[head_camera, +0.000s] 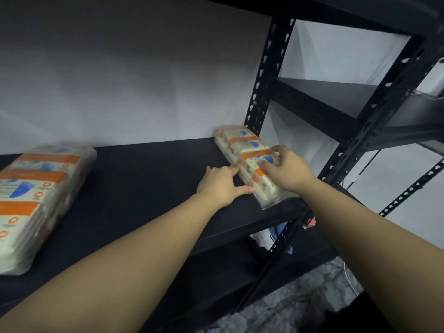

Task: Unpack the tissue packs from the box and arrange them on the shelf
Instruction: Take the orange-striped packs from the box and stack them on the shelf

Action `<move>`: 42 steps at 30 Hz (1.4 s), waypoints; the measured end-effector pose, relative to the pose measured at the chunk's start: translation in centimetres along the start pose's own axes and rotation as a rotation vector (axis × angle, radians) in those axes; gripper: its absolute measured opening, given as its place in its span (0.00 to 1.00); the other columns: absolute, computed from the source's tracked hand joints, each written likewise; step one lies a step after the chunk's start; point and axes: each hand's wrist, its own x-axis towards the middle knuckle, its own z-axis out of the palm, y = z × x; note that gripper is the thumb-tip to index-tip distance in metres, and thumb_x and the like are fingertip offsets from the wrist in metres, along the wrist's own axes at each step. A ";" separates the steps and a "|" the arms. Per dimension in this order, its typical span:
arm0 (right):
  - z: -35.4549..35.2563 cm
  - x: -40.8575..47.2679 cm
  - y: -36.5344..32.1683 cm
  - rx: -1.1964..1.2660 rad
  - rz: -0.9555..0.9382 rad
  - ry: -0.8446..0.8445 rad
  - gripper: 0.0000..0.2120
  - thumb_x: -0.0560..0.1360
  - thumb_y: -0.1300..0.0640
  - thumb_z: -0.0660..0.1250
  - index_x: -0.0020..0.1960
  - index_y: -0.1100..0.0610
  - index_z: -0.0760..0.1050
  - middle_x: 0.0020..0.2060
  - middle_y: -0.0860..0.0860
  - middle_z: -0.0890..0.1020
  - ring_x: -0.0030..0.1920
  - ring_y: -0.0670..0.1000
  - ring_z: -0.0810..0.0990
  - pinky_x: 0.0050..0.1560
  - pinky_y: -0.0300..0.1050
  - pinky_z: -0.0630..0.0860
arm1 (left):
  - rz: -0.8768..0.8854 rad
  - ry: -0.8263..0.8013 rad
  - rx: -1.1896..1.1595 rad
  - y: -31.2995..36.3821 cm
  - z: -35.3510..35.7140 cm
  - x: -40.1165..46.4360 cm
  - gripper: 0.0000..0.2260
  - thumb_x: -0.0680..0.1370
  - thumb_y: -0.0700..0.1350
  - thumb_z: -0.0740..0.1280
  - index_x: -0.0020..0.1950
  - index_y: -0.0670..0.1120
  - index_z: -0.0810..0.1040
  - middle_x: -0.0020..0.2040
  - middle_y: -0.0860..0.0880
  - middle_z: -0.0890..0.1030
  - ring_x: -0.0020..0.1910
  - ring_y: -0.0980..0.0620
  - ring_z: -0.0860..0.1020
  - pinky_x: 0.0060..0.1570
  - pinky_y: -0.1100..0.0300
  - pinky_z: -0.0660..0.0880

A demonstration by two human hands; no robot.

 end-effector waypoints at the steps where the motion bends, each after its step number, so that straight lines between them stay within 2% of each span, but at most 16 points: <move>1: -0.1 -0.5 -0.2 -0.026 -0.020 -0.006 0.25 0.81 0.43 0.66 0.74 0.52 0.69 0.53 0.48 0.79 0.44 0.46 0.77 0.38 0.38 0.70 | 0.006 0.007 0.011 -0.1 -0.1 -0.3 0.40 0.77 0.66 0.70 0.83 0.51 0.62 0.79 0.47 0.70 0.80 0.38 0.63 0.81 0.43 0.54; 3: -0.1 -1.8 -0.4 -0.072 -0.061 0.017 0.27 0.81 0.41 0.65 0.75 0.52 0.69 0.61 0.51 0.81 0.53 0.52 0.78 0.49 0.44 0.72 | 0.012 0.033 0.021 -0.5 -0.1 -1.0 0.40 0.76 0.66 0.70 0.83 0.50 0.63 0.81 0.49 0.67 0.80 0.40 0.63 0.82 0.44 0.53; 5: 0.2 -3.3 -0.6 -0.127 -0.114 0.074 0.28 0.80 0.40 0.64 0.75 0.53 0.70 0.69 0.54 0.77 0.66 0.57 0.75 0.62 0.50 0.73 | 0.005 0.063 0.024 -1.1 -0.2 -2.3 0.39 0.77 0.66 0.70 0.82 0.49 0.64 0.82 0.50 0.66 0.80 0.42 0.63 0.82 0.45 0.54; 7: 0.8 -5.5 -1.1 -0.153 -0.191 0.139 0.27 0.81 0.41 0.65 0.75 0.55 0.72 0.73 0.56 0.74 0.72 0.58 0.70 0.73 0.55 0.69 | 0.001 0.102 0.026 -1.7 -0.3 -4.4 0.36 0.78 0.64 0.70 0.82 0.50 0.66 0.82 0.50 0.65 0.80 0.43 0.63 0.82 0.46 0.55; 11: 3.0 -11.2 -2.7 -0.082 -0.324 0.190 0.23 0.81 0.47 0.68 0.72 0.57 0.77 0.72 0.56 0.76 0.74 0.57 0.71 0.75 0.54 0.67 | 0.047 0.227 0.088 -3.7 -0.2 -10.3 0.30 0.80 0.62 0.68 0.79 0.51 0.70 0.78 0.49 0.72 0.77 0.47 0.69 0.80 0.47 0.59; 13: 4.8 -14.3 -3.2 -0.043 -0.358 0.173 0.22 0.81 0.47 0.68 0.71 0.56 0.78 0.72 0.54 0.77 0.76 0.55 0.70 0.76 0.55 0.67 | 0.073 0.263 0.152 -4.9 -0.1 -13.5 0.29 0.81 0.61 0.66 0.79 0.51 0.70 0.76 0.50 0.73 0.76 0.48 0.69 0.81 0.48 0.56; 19: 10.6 -22.1 -4.1 0.032 -0.394 0.128 0.22 0.81 0.48 0.69 0.71 0.56 0.78 0.73 0.52 0.76 0.77 0.53 0.69 0.76 0.54 0.67 | 0.195 0.335 0.244 -8.5 1.6 -23.6 0.28 0.82 0.57 0.66 0.80 0.48 0.69 0.80 0.48 0.68 0.81 0.49 0.60 0.83 0.49 0.46; 23: 15.1 -26.5 -3.9 0.089 -0.456 0.114 0.22 0.80 0.50 0.70 0.71 0.58 0.78 0.72 0.54 0.77 0.75 0.55 0.71 0.74 0.57 0.70 | 0.240 0.284 0.246 -12.4 4.5 -29.6 0.27 0.82 0.53 0.68 0.80 0.46 0.70 0.81 0.48 0.67 0.82 0.49 0.59 0.82 0.50 0.45; 27: 21.0 -29.7 -2.7 0.096 -0.430 -0.077 0.25 0.80 0.44 0.66 0.72 0.56 0.77 0.72 0.52 0.77 0.74 0.53 0.72 0.72 0.56 0.72 | 0.034 0.183 0.222 -18.1 8.4 -33.4 0.29 0.82 0.54 0.68 0.81 0.47 0.67 0.81 0.47 0.66 0.82 0.48 0.59 0.81 0.51 0.46; 31: 28.6 -32.0 -0.8 0.102 -0.417 -0.268 0.26 0.80 0.43 0.65 0.73 0.56 0.77 0.71 0.53 0.78 0.72 0.54 0.74 0.71 0.54 0.73 | -0.180 0.099 0.192 -24.5 13.8 -36.6 0.30 0.82 0.55 0.68 0.81 0.46 0.67 0.80 0.47 0.67 0.81 0.47 0.61 0.82 0.50 0.51; 33: 33.1 -33.4 0.4 0.111 -0.404 -0.370 0.28 0.79 0.42 0.65 0.73 0.57 0.77 0.70 0.54 0.79 0.70 0.56 0.76 0.70 0.56 0.75 | -0.283 0.086 0.172 -27.9 17.2 -38.4 0.30 0.81 0.55 0.70 0.80 0.46 0.69 0.78 0.47 0.70 0.79 0.46 0.65 0.80 0.51 0.58; 35: 38.1 -35.1 1.8 0.110 -0.389 -0.490 0.31 0.77 0.40 0.61 0.73 0.57 0.76 0.68 0.54 0.80 0.69 0.57 0.77 0.69 0.56 0.75 | -0.411 0.087 0.121 -31.4 21.1 -40.3 0.29 0.79 0.55 0.71 0.78 0.47 0.71 0.74 0.47 0.74 0.73 0.45 0.70 0.74 0.48 0.70; 37: 43.2 -36.8 3.2 0.072 -0.385 -0.629 0.34 0.75 0.36 0.58 0.73 0.55 0.75 0.68 0.53 0.80 0.69 0.57 0.76 0.69 0.55 0.74 | -0.568 0.063 0.077 -34.8 25.2 -42.4 0.28 0.79 0.56 0.72 0.76 0.47 0.73 0.69 0.46 0.76 0.69 0.44 0.73 0.67 0.49 0.73; 40: 50.7 -39.0 5.2 0.027 -0.384 -0.807 0.33 0.76 0.37 0.68 0.76 0.52 0.72 0.69 0.52 0.79 0.70 0.56 0.75 0.69 0.50 0.73 | -0.765 -0.005 -0.012 -39.5 31.8 -46.0 0.29 0.77 0.57 0.74 0.75 0.48 0.73 0.69 0.46 0.76 0.69 0.44 0.73 0.66 0.50 0.72; 42: 55.6 -39.9 6.0 0.032 -0.397 -0.865 0.34 0.75 0.36 0.72 0.76 0.49 0.72 0.68 0.52 0.80 0.69 0.55 0.77 0.67 0.50 0.75 | -0.853 -0.029 -0.075 -42.7 35.8 -48.6 0.31 0.76 0.58 0.74 0.76 0.50 0.71 0.68 0.47 0.75 0.68 0.45 0.73 0.66 0.50 0.72</move>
